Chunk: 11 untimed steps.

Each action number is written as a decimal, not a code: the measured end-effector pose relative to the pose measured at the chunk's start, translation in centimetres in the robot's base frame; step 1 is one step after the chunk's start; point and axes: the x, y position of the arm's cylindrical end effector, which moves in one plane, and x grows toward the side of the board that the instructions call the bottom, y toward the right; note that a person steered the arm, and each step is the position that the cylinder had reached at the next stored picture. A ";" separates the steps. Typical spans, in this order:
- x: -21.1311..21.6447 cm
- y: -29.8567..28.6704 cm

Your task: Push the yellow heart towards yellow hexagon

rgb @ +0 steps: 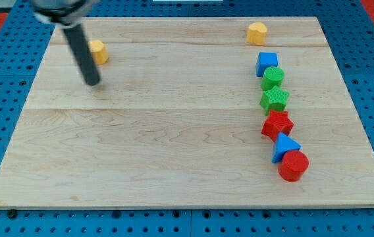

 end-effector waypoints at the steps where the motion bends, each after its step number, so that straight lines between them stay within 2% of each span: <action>1: -5.1 6.7; 2: -9.0 10.6; 3: -9.6 16.9; 5: -9.0 33.2; 6: -11.7 35.7; 7: -13.0 28.8; 9: -12.1 10.2; 11: -6.8 12.6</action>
